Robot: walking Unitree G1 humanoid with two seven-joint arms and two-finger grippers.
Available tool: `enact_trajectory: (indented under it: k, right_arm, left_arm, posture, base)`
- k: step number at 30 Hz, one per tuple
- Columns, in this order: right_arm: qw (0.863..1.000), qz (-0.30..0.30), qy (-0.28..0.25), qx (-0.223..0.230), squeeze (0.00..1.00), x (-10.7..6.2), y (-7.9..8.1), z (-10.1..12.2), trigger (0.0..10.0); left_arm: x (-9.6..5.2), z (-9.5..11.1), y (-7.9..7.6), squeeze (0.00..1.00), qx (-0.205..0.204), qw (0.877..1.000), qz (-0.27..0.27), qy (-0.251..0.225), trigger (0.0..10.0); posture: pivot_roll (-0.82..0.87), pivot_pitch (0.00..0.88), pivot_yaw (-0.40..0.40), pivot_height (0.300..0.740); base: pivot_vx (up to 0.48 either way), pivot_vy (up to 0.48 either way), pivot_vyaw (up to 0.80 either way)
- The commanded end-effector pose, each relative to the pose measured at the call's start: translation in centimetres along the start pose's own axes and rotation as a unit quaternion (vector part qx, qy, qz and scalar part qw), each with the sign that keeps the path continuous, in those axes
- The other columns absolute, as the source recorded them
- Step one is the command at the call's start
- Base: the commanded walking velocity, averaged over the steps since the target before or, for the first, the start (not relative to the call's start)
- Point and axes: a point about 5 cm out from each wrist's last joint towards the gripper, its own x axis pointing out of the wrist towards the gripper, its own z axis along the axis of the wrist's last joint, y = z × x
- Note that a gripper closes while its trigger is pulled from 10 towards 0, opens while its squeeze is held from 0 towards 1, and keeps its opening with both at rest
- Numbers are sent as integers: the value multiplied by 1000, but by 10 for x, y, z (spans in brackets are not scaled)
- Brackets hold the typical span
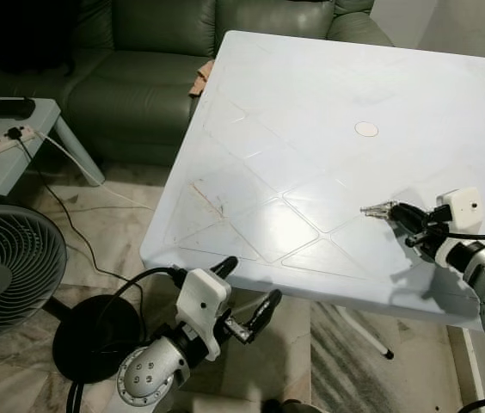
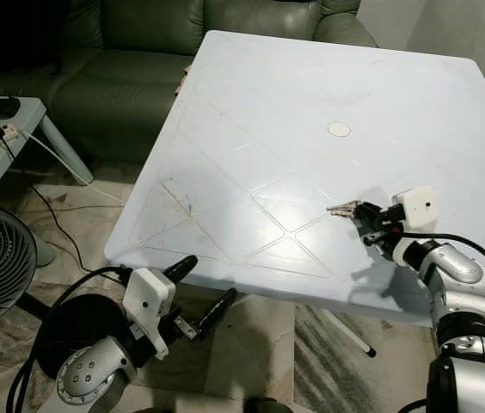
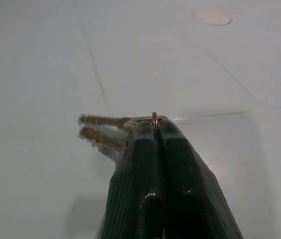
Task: Hang keys on a hook
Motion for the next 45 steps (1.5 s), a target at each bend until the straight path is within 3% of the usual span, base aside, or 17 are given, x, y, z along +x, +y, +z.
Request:
enact_trajectory:
  k: [1, 3, 7, 10, 11, 12, 13, 22, 25, 27, 29, 30, 31, 33, 34, 40, 45]
  right_arm:
    - [999, -22, -32, 23, 0, -1, -9, 12, 0]
    - [996, -33, -63, 60, 0, 1, -13, 20, 0]
    - [994, -36, -74, 76, 0, 1, -15, 23, 0]
    - [984, -51, -114, 128, 0, 2, -21, 35, 0]
    - [980, -53, -125, 143, 0, 3, -23, 38, 3882]
    - [980, -53, -125, 143, 0, 3, -23, 38, 3882]
    - [975, -56, -140, 163, 0, 3, -25, 41, 10000]
    - [967, -62, -149, 197, 0, 1, -31, 46, 10000]
    - [977, -53, -115, 173, 0, 0, -28, 40, 10000]
    - [973, -45, -121, 192, 0, 0, -28, 40, 10000]
    - [955, -27, -153, 254, 0, 0, -29, 45, 10000]
    - [955, -27, -153, 254, 0, 0, -29, 45, 10000]
    - [944, -24, -168, 283, 0, 0, -30, 47, 10000]
    - [946, -51, -167, 272, 0, -1, -33, 48, 10000]
    - [968, -54, -148, 197, 0, 1, -30, 46, 10000]
    - [945, -70, -208, 242, 0, -2, -37, 61, 10000]
    - [941, -75, -237, 230, 0, -3, -36, 66, 10000]
  left_arm:
    - [-2, 1, -2, 0, 1, 1000, 1, 2, 10000]
    - [-2, 1, -2, 0, 1, 1000, 1, 2, 10000]
    - [-2, 1, -2, 0, 1, 1000, 2, 2, 10000]
    - [-2, 1, -2, 0, 2, 1000, 2, 1, 10000]
    - [-2, 0, -2, 0, 2, 1000, 2, 1, 10000]
    - [-2, 0, -2, 0, 2, 1000, 2, 1, 10000]
    - [-2, 0, -2, 0, 3, 1000, 2, 1, 10000]
    - [-1, 0, -2, 0, 3, 1000, 3, 0, 10000]
    - [-1, 0, -2, 0, 4, 1000, 3, -1, 10000]
    - [-1, 0, -2, 0, 3, 1000, 4, -2, 10000]
    - [0, 0, -2, 0, 4, 1000, 4, -2, 10000]
    - [0, 0, -2, 0, 4, 1000, 4, -2, 10000]
    - [0, 0, -3, 0, 4, 1000, 4, -3, 10000]
    - [1, 0, -2, 0, 4, 1000, 4, -4, 10000]
    - [1, 0, -2, 0, 4, 1000, 3, -5, 10000]
    - [2, 1, 1, 0, -2, 1000, 12, -7, 10000]
    - [2, 4, 12, 0, -18, 999, 42, -13, 10000]
  posture:
    - [-53, 182, -5, 740]
    - [-52, 181, -7, 740]
    - [-51, 180, -7, 740]
    - [-51, 176, -7, 740]
    - [-50, 174, -8, 740]
    - [-50, 174, -8, 740]
    - [-50, 172, -8, 740]
    - [-50, 162, -11, 740]
    - [-51, 160, -13, 740]
    - [-51, 159, -13, 740]
    - [-51, 158, -14, 740]
    - [-51, 158, -14, 740]
    - [-54, 153, -14, 740]
    - [-54, 151, -13, 740]
    - [-56, 150, -12, 740]
    - [-56, 153, -13, 740]
    - [-50, 147, -15, 740]
  base:
    - [0, 0, 0]
    - [0, 0, 0]
    - [0, 0, 0]
    - [0, 0, 0]
    - [0, 0, 0]
    - [0, 0, 0]
    - [0, 0, 0]
    - [0, 0, 0]
    - [0, 0, 0]
    - [0, 0, 0]
    - [0, 0, 0]
    - [0, 0, 0]
    - [0, 0, 0]
    - [0, 0, 0]
    - [0, 0, 0]
    - [0, 0, 0]
    - [0, 0, 0]
